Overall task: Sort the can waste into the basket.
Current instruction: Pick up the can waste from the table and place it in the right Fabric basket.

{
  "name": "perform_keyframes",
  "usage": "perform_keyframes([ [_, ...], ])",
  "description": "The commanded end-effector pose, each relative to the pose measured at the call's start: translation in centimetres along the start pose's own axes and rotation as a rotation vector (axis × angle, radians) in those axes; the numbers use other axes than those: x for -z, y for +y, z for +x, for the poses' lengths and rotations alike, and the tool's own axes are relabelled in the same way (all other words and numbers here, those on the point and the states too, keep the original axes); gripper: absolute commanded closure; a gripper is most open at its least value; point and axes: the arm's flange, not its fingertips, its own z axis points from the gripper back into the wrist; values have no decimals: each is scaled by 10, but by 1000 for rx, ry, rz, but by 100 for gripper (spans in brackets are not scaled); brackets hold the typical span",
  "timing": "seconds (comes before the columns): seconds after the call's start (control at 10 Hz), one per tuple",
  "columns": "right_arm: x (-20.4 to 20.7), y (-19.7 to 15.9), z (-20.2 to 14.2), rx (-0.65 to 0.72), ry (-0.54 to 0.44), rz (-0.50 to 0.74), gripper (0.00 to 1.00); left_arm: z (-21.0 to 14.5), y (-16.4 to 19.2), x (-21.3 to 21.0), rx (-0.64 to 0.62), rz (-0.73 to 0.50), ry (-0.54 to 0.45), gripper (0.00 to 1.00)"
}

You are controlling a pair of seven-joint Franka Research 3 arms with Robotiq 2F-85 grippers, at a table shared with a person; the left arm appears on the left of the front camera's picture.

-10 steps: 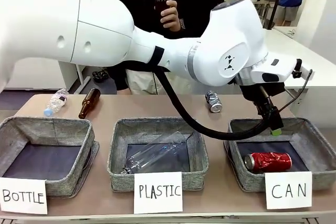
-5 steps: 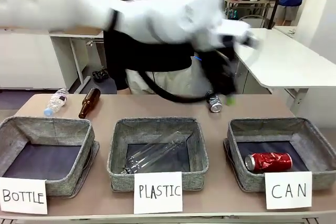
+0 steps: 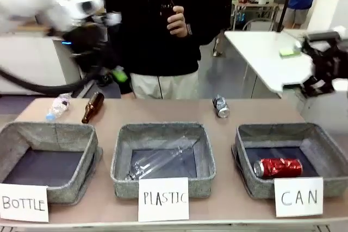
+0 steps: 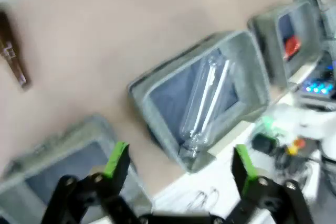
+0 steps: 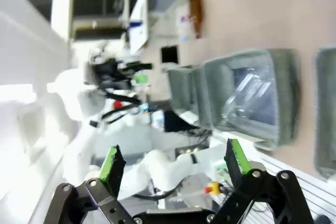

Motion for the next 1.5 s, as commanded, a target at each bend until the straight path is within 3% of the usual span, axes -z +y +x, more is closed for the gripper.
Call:
perform_keyframes([
  [0.0, 15, 4, 30, 35, 53, 41, 0, -63, 57, -20, -320, -179, -328, 0],
  [0.1, 20, 6, 34, 52, 35, -51, 0, -81, 81, -28, -367, -308, -431, 0],
  [0.2, 21, 5, 12, 20, 38, 28, 0, -87, 103, -29, -359, -481, -467, 0],
  [0.3, 21, 5, 12, 20, 38, 28, 0, -76, 84, -30, -265, -171, -170, 0],
  [1.4, 22, 7, 14, 19, 38, 20, 0, -76, 84, -30, -265, -171, -170, 0],
])
